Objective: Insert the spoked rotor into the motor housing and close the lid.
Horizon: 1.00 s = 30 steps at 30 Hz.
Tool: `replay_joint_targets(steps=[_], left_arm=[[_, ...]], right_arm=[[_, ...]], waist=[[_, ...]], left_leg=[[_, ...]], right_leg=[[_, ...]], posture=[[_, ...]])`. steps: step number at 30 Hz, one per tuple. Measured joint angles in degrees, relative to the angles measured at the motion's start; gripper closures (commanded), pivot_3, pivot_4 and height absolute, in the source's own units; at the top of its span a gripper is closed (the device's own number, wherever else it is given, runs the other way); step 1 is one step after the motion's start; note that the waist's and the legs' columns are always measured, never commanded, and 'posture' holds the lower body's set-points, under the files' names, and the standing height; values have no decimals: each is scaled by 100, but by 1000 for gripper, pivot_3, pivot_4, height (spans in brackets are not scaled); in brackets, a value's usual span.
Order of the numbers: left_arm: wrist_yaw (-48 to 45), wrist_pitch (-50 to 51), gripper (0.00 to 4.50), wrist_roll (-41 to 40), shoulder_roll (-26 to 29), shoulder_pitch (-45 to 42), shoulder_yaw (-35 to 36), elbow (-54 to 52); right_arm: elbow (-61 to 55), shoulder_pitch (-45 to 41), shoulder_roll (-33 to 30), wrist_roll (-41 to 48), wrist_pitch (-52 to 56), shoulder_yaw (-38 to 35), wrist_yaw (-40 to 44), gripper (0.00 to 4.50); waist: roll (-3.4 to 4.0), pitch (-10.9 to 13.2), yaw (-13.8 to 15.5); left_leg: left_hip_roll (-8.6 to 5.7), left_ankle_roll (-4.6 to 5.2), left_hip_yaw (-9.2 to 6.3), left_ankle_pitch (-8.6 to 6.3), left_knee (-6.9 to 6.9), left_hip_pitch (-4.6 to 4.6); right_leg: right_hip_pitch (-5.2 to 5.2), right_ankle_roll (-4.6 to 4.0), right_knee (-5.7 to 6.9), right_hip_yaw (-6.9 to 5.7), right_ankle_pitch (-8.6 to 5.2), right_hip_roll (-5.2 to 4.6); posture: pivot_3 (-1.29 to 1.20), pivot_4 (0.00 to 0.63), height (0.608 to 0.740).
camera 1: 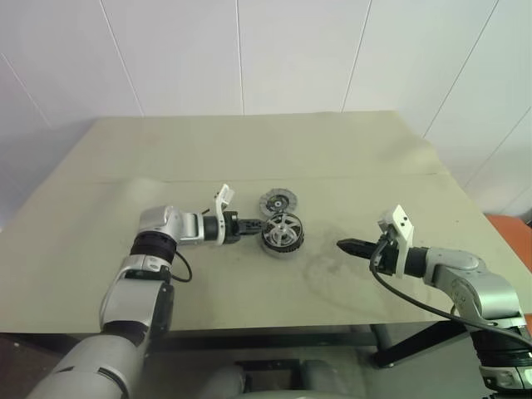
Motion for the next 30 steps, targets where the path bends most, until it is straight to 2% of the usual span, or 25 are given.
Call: replay_joint_targets(steps=[13, 15, 26, 30], left_arm=[[-210, -69, 4171, 290, -14, -42, -172, -24], [-227, -78, 3436, 313, -14, -45, -197, -34], [-392, -277, 62, 520, -13, -262, -336, 15], [-489, -304, 24, 750, 10, -274, -557, 176]], right_arm=[[0, 0, 0, -1, -40, 0, -60, 4500], [0, 0, 0, -1, -41, 0, -71, 4500], [1, -7, 1, -2, -64, 1, -129, 4500], [15, -12, 4, -13, -104, 6, -152, 4500]], waist=[[0, -1, 2], [0, -2, 2], [2, -5, 3], [0, -2, -5]], left_leg=[[0, 0, 0, 0, 0, 4], [0, 0, 0, 0, 0, 4], [1, -1, 0, 0, 10, 19], [2, 2, -1, 1, 9, 5]], right_leg=[[5, 0, 0, 0, 0, 0], [5, 0, 0, 0, 0, 0], [27, 2, 2, -4, -1, 0], [9, 2, 3, -4, 1, 2]], posture=[[0, 0, 740], [0, 0, 740], [0, 0, 740], [0, 0, 740]])
